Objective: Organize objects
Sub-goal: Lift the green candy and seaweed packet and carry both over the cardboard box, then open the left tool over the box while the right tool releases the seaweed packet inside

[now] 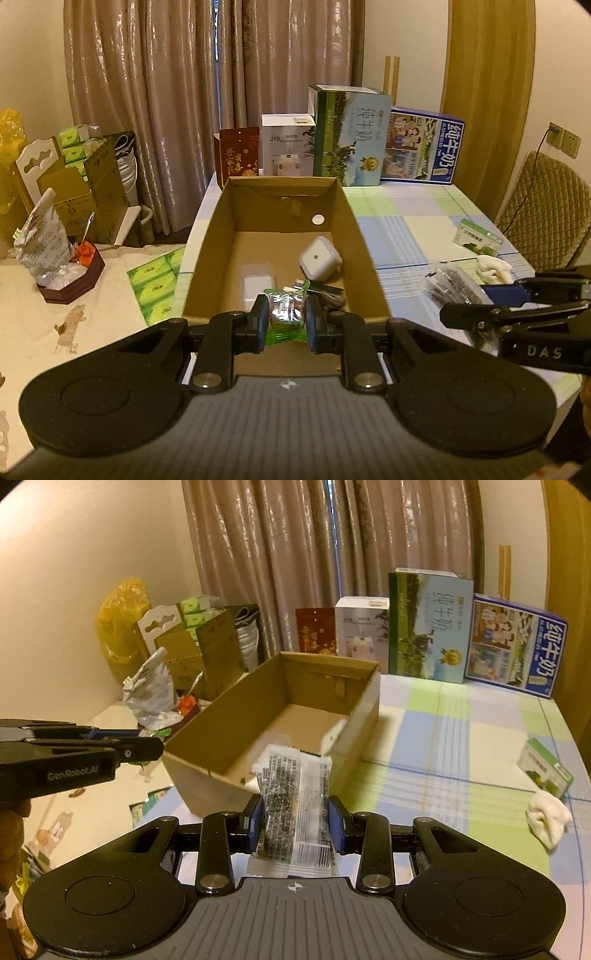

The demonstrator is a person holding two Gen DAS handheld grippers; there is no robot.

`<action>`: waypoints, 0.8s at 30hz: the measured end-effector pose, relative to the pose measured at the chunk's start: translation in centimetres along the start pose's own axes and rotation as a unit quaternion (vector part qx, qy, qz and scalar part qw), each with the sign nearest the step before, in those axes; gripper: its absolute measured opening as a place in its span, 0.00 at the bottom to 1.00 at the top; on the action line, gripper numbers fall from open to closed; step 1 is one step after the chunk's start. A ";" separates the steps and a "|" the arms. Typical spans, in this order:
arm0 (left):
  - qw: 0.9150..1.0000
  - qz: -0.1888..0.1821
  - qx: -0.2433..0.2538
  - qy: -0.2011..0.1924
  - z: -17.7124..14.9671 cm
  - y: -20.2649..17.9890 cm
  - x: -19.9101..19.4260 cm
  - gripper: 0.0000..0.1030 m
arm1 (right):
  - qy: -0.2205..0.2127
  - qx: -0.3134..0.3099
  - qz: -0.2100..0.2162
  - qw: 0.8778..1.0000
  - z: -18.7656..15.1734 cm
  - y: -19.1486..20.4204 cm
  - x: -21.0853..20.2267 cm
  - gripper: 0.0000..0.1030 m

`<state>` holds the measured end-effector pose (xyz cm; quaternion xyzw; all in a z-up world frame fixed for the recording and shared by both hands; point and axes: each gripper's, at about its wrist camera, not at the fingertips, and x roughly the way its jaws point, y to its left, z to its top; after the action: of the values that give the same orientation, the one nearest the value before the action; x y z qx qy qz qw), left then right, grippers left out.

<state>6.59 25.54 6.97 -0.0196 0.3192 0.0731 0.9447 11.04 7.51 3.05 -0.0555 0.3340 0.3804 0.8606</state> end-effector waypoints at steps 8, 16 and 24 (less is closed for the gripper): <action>1.000 -0.002 0.012 0.015 2.1 2.0 4.5 0.16 | 0.001 0.001 -0.002 1.000 3.2 -0.6 4.0 0.33; 0.999 -0.012 0.020 0.035 3.3 3.2 9.3 0.16 | 0.006 0.025 0.005 1.000 5.6 -1.8 8.2 0.33; 0.998 -0.011 0.028 0.046 3.7 3.7 13.5 0.19 | 0.012 0.037 0.004 0.999 6.6 -3.0 11.6 0.33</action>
<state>18.84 31.21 1.74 -0.0002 0.3639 0.0526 0.9300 22.28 14.92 0.49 -0.0266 0.3584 0.3702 0.8566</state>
